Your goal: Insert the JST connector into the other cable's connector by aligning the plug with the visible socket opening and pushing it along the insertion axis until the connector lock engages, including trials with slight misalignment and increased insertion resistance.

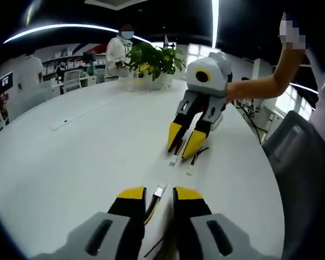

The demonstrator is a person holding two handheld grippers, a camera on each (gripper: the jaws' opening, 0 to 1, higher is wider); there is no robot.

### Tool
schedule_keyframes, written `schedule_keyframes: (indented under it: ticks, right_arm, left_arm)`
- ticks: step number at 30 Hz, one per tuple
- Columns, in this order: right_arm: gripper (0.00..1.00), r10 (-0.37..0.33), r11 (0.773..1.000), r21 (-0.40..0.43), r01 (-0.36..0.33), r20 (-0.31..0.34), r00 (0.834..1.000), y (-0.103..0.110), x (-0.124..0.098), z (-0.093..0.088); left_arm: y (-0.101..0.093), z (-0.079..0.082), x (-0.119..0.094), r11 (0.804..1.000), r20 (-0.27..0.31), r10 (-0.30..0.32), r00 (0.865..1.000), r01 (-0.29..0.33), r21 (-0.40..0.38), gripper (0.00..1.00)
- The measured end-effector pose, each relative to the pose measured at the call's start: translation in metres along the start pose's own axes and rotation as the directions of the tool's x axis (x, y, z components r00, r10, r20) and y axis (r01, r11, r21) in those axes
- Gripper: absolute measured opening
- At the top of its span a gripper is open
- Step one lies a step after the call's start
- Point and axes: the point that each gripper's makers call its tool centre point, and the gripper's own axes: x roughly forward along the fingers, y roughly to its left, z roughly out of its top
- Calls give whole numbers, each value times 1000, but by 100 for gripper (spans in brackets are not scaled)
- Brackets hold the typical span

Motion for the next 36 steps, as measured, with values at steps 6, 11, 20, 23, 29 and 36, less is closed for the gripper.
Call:
schedule_keyframes:
  ticks: [6,11,20,23,29,36]
  right_arm:
    - [10,1,1000,-9,-2,-12,1000,-3,3,-3]
    - [9,12,1000,-20,-12,-22,1000,-1,5,-5]
    - [6,20,999,-34,-22,-31,999,-2,7,-7]
    - [5,23,999,-34,-24,-30,999,-1,7,-6]
    - [5,26,999,-40,-28,-30,999,-1,6,-7]
    - [5,36,999,-39,-37,-23,999,0,7,-6]
  left_arm:
    - [0,-5,4,999,-8,-12,1000,13,33,12]
    - [0,-5,5,998,-6,-16,1000,17,55,10]
    - [0,-7,9,997,-17,-23,1000,24,77,7]
    - [-1,-7,10,996,-20,-28,999,30,84,7]
    - [-2,-7,11,995,-23,-30,999,32,98,7]
    - [-1,-7,12,991,-14,-42,999,43,124,3]
